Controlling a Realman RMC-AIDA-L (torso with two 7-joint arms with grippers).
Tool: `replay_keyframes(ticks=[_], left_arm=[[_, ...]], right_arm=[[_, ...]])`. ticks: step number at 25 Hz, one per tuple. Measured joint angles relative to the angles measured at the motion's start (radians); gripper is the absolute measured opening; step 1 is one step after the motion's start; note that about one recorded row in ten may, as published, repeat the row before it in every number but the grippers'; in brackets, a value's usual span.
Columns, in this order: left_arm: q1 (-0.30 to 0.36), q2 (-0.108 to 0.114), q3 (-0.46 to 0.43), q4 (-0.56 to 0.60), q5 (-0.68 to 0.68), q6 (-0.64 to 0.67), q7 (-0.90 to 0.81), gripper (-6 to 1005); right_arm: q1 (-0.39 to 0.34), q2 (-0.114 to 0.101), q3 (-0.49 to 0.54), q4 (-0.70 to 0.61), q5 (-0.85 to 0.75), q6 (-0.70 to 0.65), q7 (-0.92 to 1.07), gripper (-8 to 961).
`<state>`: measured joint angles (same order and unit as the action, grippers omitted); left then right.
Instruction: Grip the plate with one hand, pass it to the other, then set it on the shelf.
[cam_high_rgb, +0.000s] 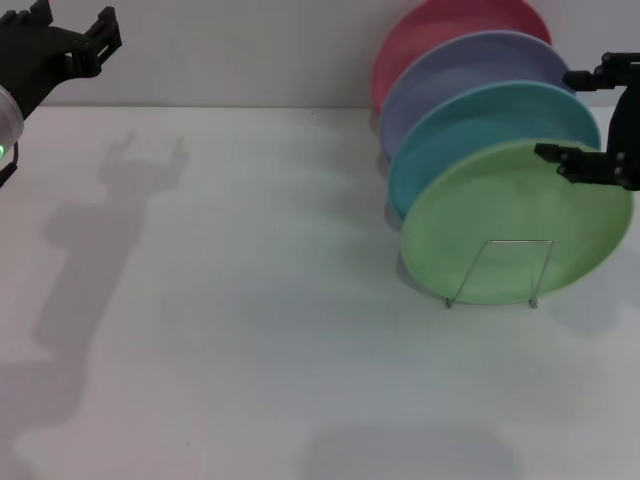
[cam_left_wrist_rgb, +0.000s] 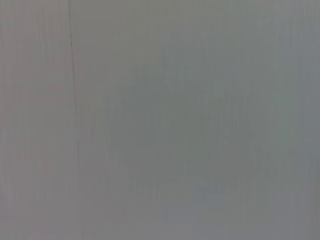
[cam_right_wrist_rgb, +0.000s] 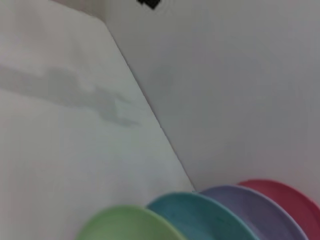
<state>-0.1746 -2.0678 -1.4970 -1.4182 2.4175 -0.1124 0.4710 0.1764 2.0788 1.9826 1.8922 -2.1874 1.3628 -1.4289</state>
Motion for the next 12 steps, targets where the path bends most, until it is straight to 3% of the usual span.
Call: replay_keyframes(ticks=[6,9,12], left_arm=[[-0.003,0.000,0.000,0.002,0.000,0.000,0.000,702],[-0.003,0.000,0.000,0.003,0.000,0.002,0.000,702],[-0.001,0.000,0.000,0.004,0.000,0.014,0.000,702]], right_arm=[[-0.003,0.001,0.056,0.012,0.162,0.050,0.023,634],[-0.024,0.006,0.122,-0.057,0.376,-0.007,-0.033,699],[-0.073,0.010,0.173,-0.242,0.692,-0.130,-0.230,699]])
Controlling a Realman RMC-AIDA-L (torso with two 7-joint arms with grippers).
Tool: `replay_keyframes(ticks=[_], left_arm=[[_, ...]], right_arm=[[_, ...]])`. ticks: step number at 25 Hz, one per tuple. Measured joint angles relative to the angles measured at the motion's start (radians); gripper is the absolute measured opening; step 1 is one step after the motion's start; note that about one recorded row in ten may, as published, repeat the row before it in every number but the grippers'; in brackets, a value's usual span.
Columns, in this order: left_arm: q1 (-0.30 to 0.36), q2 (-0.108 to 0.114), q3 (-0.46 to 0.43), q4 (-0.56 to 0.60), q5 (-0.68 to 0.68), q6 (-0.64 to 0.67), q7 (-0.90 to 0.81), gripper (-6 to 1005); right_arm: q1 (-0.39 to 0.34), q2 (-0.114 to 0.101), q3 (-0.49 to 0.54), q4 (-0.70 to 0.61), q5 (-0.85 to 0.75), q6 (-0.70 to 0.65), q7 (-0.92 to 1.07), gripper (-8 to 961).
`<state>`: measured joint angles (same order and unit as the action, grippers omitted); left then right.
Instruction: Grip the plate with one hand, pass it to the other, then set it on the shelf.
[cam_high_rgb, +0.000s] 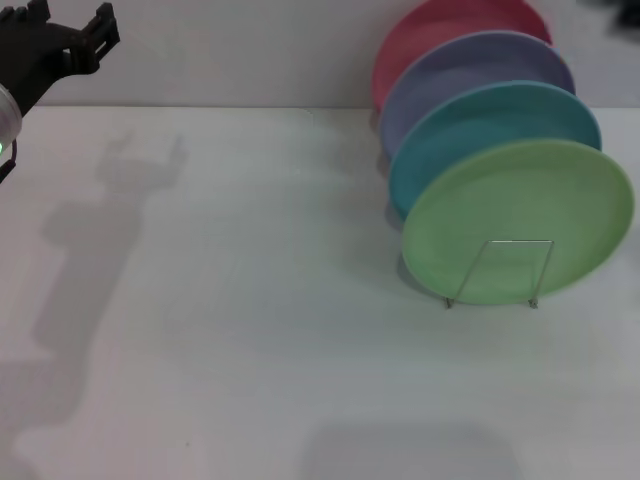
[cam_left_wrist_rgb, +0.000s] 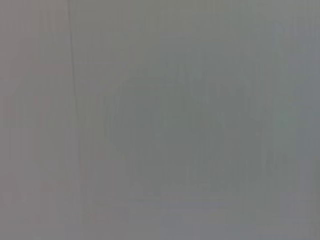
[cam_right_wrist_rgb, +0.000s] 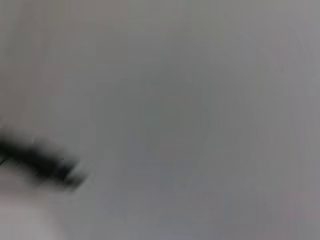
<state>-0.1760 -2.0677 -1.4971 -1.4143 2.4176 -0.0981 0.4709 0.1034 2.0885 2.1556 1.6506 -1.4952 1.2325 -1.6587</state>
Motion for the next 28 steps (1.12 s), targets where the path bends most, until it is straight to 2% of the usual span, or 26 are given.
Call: replay_keyframes(ticks=[2,5,6,7,8,9,11,12,13,14,15,16,17,18,20,21,28], left_arm=[[0.007,0.001,0.003,0.002,0.000,0.020,0.002,702],[0.025,0.002,0.044,0.036,0.006,0.128,0.010,702],[0.032,0.003,0.073,0.064,0.008,0.205,0.011,702],[0.032,0.003,0.073,0.064,0.008,0.205,0.011,702],[0.035,0.003,0.100,0.100,0.010,0.294,0.011,702],[0.034,0.002,0.164,0.223,0.019,0.529,0.007,702],[0.009,0.000,0.214,0.370,0.026,0.774,-0.017,702],[0.009,0.000,0.214,0.370,0.026,0.774,-0.017,702],[-0.025,-0.002,0.253,0.504,0.030,0.960,-0.053,702],[-0.088,-0.004,0.292,0.721,0.028,1.181,-0.136,702],[-0.088,-0.004,0.292,0.721,0.028,1.181,-0.136,702],[-0.201,-0.008,0.321,1.072,0.025,1.480,-0.358,702],[-0.201,-0.008,0.321,1.072,0.025,1.480,-0.358,702],[-0.228,-0.006,0.314,1.216,0.024,1.585,-0.480,702],[-0.228,-0.004,0.310,1.257,0.024,1.603,-0.514,702],[-0.218,0.001,0.297,1.315,0.022,1.600,-0.557,702],[-0.208,0.001,0.282,1.286,0.023,1.555,-0.554,702]], right_arm=[[-0.025,-0.001,0.020,-0.178,0.256,-0.033,-0.208,700],[-0.024,-0.005,0.055,-0.559,0.680,0.033,-0.643,700],[-0.014,-0.004,0.064,-0.641,0.766,0.057,-0.720,700],[0.000,-0.002,0.077,-0.742,0.857,0.088,-0.813,700],[0.014,0.000,0.090,-0.830,0.931,0.114,-0.884,700],[0.029,0.002,0.102,-0.899,0.981,0.131,-0.932,699],[0.050,0.004,0.118,-0.997,1.026,0.148,-0.986,699],[0.061,0.004,0.124,-1.040,1.041,0.154,-1.007,699],[0.071,0.004,0.130,-1.079,1.056,0.157,-1.018,698],[0.080,0.004,0.136,-1.107,1.067,0.160,-1.023,698],[0.089,0.004,0.142,-1.135,1.078,0.163,-1.026,698],[0.095,0.004,0.148,-1.157,1.084,0.164,-1.026,698],[0.097,0.004,0.151,-1.169,1.085,0.165,-1.026,697],[0.097,0.004,0.152,-1.180,1.086,0.165,-1.025,697],[0.095,0.004,0.153,-1.195,1.087,0.168,-1.025,697],[0.093,0.004,0.153,-1.200,1.089,0.171,-1.025,696],[0.093,0.004,0.153,-1.246,1.130,0.190,-1.020,695]])
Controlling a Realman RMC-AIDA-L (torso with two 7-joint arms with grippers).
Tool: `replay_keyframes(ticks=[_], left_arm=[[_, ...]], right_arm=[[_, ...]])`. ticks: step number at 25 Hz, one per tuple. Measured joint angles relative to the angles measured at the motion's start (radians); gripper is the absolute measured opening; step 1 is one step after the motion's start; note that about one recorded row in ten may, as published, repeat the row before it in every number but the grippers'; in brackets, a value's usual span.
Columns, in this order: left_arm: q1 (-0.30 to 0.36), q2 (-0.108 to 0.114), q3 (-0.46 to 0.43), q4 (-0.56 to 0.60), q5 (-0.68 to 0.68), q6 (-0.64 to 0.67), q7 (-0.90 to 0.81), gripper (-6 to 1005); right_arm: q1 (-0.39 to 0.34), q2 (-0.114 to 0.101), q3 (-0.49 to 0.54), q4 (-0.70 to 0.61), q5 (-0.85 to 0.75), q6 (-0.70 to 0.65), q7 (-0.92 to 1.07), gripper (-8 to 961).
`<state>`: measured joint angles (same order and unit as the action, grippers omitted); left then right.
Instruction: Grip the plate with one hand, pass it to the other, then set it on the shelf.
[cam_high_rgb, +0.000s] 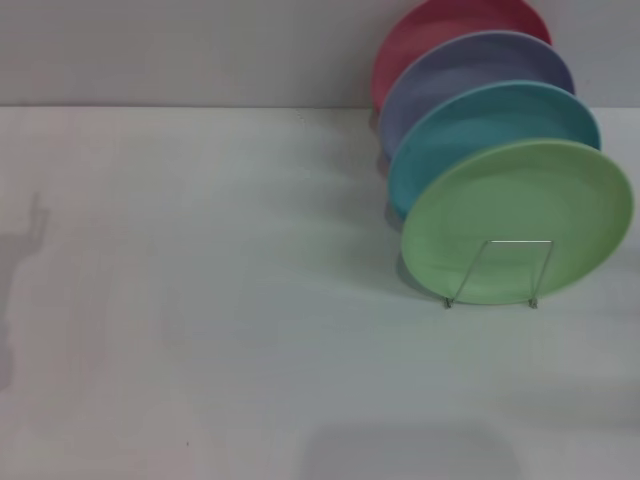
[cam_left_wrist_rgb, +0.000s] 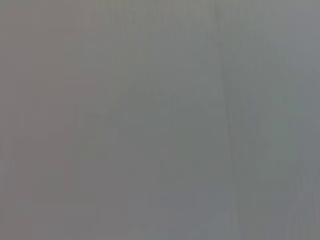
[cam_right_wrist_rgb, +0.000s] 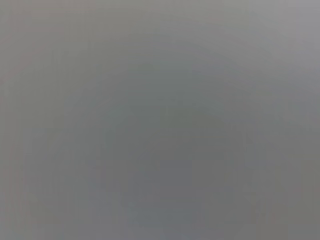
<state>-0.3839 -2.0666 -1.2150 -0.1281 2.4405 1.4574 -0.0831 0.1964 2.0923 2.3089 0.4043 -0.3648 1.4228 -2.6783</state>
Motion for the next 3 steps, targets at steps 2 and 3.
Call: replay_keyframes(ticks=[2,3], left_arm=[[0.000,0.000,-0.001,-0.027,0.002,-0.051,0.012,702],[0.000,0.000,-0.001,-0.032,0.001,-0.063,0.018,702]], right_arm=[[-0.001,0.000,0.003,-0.004,0.003,0.004,0.000,695],[-0.001,0.000,0.004,-0.005,0.004,0.005,0.000,695]])
